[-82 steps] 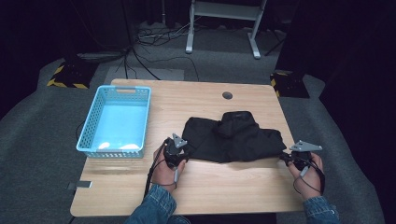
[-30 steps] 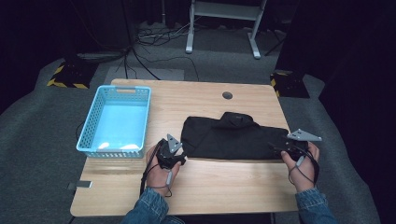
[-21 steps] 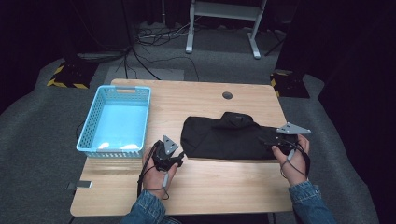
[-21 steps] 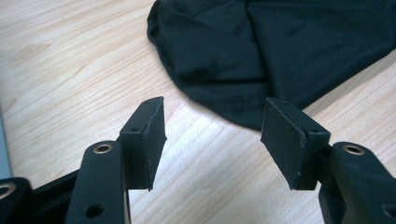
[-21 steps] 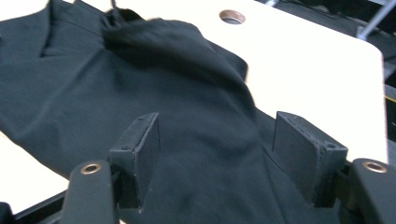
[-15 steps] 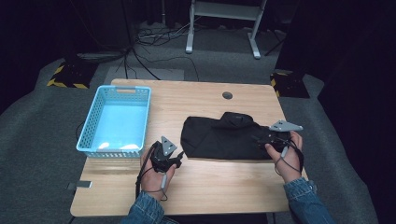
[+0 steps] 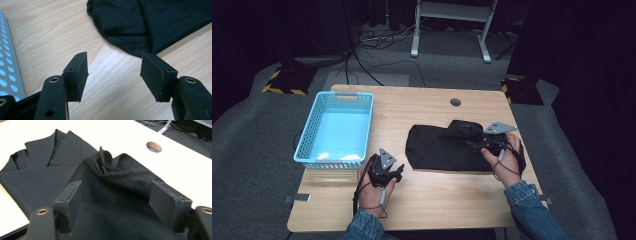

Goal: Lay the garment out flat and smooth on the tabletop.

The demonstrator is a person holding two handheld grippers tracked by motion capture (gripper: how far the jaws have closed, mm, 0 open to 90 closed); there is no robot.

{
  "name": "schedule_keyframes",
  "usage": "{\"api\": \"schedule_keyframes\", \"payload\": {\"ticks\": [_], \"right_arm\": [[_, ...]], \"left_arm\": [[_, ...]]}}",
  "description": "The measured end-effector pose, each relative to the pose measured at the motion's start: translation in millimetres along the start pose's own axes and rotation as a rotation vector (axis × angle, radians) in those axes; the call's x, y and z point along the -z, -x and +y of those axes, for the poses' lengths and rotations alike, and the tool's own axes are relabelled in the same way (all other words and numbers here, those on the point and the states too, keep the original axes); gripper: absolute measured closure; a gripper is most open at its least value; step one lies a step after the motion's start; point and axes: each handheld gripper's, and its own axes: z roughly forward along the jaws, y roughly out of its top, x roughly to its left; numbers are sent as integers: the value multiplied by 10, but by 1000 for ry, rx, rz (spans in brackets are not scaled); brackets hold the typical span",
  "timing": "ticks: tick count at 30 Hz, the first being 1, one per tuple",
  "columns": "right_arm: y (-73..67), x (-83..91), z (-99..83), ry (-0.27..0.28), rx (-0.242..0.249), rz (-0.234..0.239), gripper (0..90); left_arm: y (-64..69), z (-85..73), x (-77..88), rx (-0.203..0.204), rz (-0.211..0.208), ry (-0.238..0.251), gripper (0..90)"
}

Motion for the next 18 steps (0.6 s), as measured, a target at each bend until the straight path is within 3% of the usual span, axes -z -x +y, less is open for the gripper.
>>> {"api": "schedule_keyframes", "payload": {"ticks": [7,9,14,18], "right_arm": [[-15,-290,76,-16,48,-8,227],[-1,-351,82,-25,54,-4,341],[24,-392,90,-35,79,50,811],[-9,-349,85,-43,114,55,862]], "left_arm": [[-32,-20,19,13,3,4,387],[-37,-21,17,18,0,6,386],[-46,-21,9,25,-9,9,387],[-48,-19,22,30,-11,12,388]]}}
